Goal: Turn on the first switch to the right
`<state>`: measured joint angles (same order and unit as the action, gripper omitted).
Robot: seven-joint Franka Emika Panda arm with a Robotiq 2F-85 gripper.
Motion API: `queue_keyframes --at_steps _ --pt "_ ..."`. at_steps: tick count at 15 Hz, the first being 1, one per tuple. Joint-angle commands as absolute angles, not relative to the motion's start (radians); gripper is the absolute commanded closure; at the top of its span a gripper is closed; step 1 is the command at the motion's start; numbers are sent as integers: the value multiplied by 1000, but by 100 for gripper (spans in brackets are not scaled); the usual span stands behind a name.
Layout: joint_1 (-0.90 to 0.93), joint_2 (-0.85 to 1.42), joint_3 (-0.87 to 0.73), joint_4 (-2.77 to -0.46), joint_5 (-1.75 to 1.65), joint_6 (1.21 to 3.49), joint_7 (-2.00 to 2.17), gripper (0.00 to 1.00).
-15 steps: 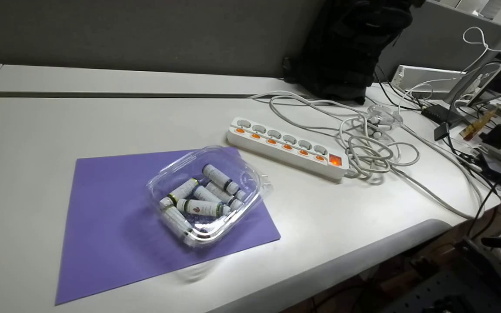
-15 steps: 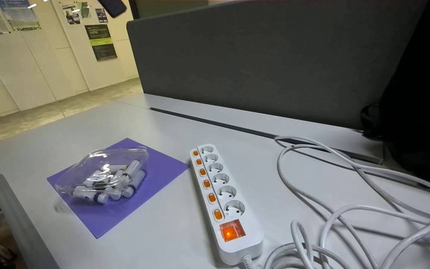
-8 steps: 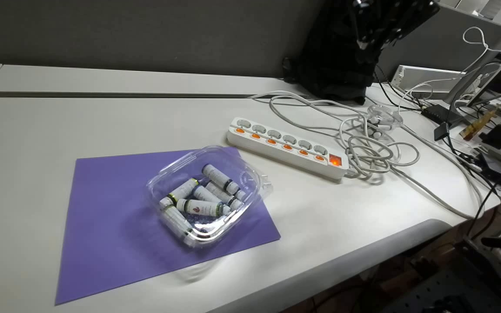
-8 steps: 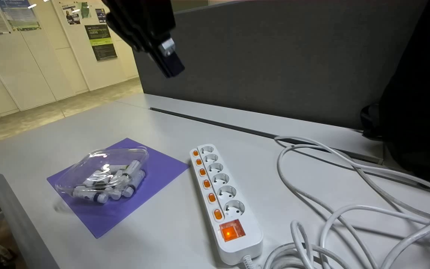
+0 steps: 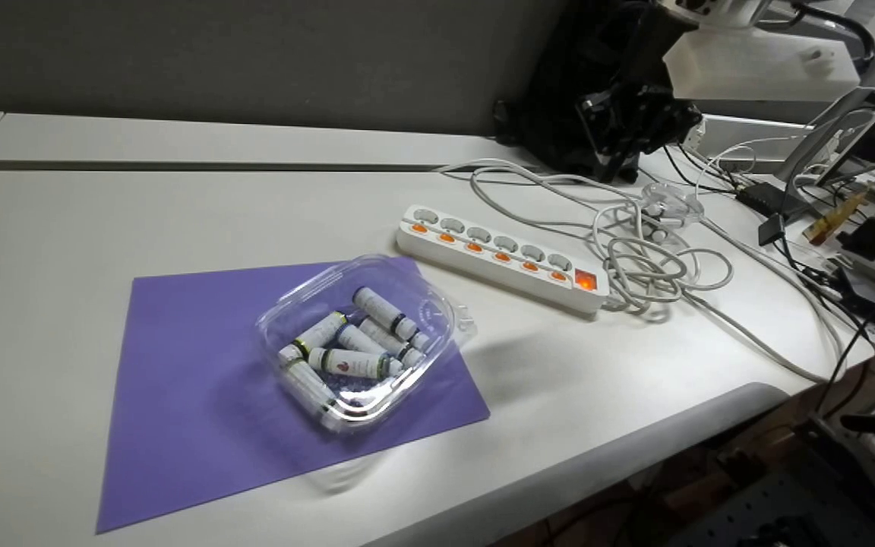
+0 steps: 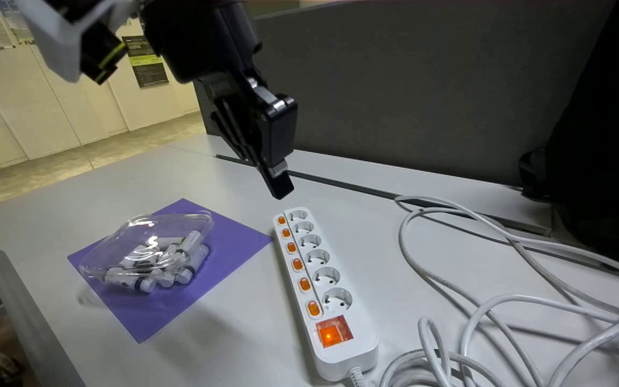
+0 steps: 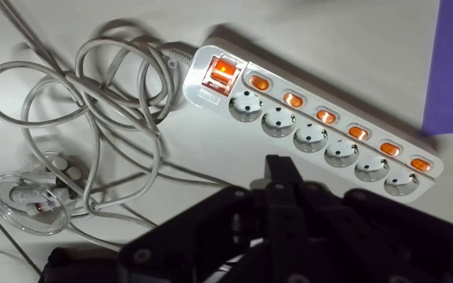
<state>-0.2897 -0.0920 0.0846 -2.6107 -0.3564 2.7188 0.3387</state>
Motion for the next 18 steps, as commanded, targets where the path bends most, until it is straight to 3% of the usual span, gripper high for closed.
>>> queue_keyframes --at_steps 1,9,18 --pt "-237 -89 31 -2605 -362 2714 340 99" --pt "-224 -1 -12 -2591 -508 2723 503 100" --pt "-119 234 -147 -2516 -404 2827 463 100"
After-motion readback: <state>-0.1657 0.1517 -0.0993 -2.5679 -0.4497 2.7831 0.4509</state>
